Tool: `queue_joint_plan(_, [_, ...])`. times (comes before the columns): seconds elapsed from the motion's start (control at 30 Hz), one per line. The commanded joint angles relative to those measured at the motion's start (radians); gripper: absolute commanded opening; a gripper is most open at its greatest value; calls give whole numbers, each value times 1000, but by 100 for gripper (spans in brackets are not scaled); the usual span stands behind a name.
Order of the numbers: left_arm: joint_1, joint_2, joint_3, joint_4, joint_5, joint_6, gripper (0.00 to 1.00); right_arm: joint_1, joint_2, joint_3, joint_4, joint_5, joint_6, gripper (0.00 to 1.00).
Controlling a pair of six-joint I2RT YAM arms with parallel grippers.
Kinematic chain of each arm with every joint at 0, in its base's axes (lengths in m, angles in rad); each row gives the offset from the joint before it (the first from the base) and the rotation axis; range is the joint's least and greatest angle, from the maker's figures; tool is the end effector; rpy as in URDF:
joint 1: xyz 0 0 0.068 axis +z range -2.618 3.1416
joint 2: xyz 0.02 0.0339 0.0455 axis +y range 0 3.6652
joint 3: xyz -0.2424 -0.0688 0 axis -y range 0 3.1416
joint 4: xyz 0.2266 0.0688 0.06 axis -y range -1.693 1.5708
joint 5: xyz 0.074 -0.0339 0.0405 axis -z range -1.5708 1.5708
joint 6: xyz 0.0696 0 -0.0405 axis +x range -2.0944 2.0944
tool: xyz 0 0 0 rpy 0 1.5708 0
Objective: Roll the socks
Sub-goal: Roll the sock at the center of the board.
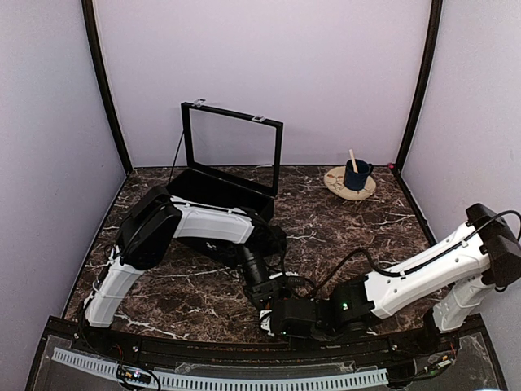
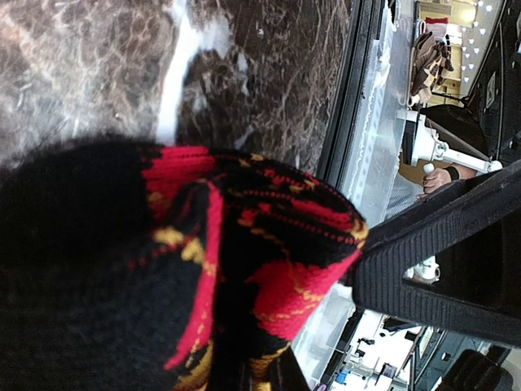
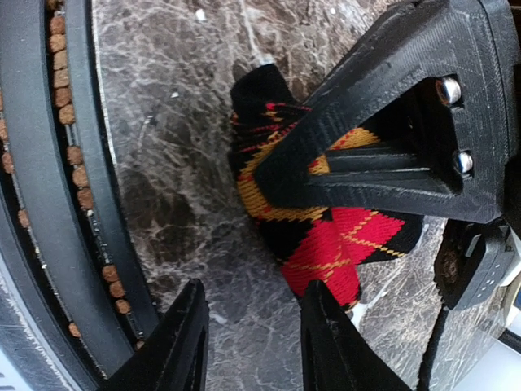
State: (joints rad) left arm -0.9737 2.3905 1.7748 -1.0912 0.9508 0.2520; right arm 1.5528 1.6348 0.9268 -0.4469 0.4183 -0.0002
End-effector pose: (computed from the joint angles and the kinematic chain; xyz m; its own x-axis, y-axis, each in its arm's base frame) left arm 0.1788 -0.3637 0.0837 -0.4351 0.8977 -0.0697 0.5441 0.2005 -0.8147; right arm 0.0337 0.3017 0.1278 -0.0163 -0.9146 -0.4039 -0.9107 0.1803 -0.3717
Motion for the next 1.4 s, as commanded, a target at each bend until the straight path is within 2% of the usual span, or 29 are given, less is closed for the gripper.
queue_joint_plan(0.0, [10, 21, 18, -2, -30, 21, 0, -36, 11, -1, 38, -23, -46, 36])
queue_joint_plan(0.93, [32, 23, 17, -5, 2, 25, 0, -142, 94, -26, 46, -143, -67, 29])
queue_joint_plan(1.13, [32, 25, 12, -4, 2, 26, 0, -157, 111, -14, 42, -131, -70, 28])
queue_joint_plan(1.37, [32, 25, -3, -2, -5, 27, 0, -163, 102, 3, 47, -65, -86, 32])
